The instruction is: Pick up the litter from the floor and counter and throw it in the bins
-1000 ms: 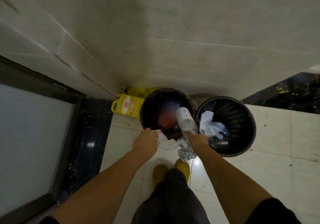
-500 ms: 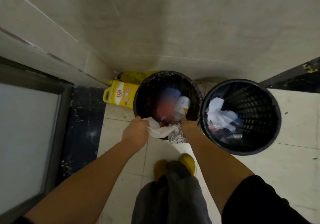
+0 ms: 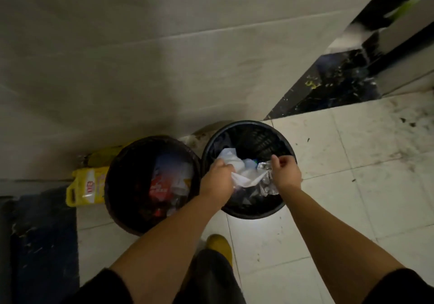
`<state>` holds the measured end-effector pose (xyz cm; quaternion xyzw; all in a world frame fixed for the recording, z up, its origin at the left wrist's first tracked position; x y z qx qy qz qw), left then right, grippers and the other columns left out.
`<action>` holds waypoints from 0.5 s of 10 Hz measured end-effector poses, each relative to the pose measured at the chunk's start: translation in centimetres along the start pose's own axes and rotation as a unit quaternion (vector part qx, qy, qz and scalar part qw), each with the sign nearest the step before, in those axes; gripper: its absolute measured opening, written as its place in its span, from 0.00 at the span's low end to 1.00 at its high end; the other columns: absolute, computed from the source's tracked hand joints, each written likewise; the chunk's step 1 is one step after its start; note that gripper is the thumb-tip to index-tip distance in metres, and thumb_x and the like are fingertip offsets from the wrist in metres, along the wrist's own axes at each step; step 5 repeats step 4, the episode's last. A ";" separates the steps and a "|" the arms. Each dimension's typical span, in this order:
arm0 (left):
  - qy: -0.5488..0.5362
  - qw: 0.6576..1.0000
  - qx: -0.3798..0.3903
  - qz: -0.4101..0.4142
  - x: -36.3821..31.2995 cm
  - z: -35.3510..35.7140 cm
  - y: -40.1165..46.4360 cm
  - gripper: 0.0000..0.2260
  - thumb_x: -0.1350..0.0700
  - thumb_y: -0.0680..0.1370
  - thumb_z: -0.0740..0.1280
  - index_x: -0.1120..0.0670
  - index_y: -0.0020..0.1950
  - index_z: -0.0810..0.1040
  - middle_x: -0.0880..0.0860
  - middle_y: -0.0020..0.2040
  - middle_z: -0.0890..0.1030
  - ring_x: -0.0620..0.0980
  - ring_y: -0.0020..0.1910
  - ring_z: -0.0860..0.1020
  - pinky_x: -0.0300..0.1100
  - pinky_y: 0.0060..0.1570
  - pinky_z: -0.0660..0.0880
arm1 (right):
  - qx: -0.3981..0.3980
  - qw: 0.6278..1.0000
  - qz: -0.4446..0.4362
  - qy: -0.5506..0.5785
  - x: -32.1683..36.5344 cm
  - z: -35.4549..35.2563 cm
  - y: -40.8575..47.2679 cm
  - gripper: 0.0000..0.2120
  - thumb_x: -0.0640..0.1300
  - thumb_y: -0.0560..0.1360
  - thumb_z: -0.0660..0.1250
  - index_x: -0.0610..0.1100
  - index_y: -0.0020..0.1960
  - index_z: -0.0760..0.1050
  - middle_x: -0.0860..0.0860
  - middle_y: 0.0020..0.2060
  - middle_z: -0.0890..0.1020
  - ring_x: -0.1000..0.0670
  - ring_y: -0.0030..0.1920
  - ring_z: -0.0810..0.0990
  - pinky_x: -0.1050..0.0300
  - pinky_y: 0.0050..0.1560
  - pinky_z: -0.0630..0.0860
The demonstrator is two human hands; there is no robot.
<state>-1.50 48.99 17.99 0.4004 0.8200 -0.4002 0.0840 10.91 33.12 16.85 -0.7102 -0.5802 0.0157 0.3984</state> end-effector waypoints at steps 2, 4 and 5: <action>0.175 0.981 0.083 0.009 3.5 12.5 10.2 0.14 0.64 0.79 0.57 0.60 0.64 0.74 0.60 0.68 0.67 0.59 0.67 0.66 0.52 0.62 0.71 | 0.024 0.997 -0.057 -0.036 -6.0 11.4 7.7 0.16 0.42 0.80 0.60 0.35 0.64 0.71 0.38 0.62 0.71 0.36 0.55 0.76 0.49 0.58 0.72; 0.244 0.932 0.268 -0.030 7.0 19.3 12.5 0.19 0.57 0.81 0.57 0.62 0.71 0.66 0.60 0.72 0.68 0.58 0.71 0.68 0.47 0.70 0.65 | 0.176 0.962 -0.024 -0.208 -11.1 20.0 10.1 0.18 0.40 0.80 0.58 0.36 0.67 0.71 0.37 0.65 0.75 0.39 0.66 0.74 0.50 0.67 0.69; 0.244 0.932 0.268 -0.030 7.0 19.3 12.5 0.19 0.57 0.81 0.57 0.62 0.71 0.66 0.60 0.72 0.68 0.58 0.71 0.68 0.47 0.70 0.65 | 0.176 0.962 -0.024 -0.208 -11.1 20.0 10.1 0.18 0.40 0.80 0.58 0.36 0.67 0.71 0.37 0.65 0.75 0.39 0.66 0.74 0.50 0.67 0.69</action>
Point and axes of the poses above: each hand's wrist, its own y-axis towards the middle knuckle, its own z-axis out of the palm, x = y × z, the point moved 10 cm from there along y, towards the middle knuckle
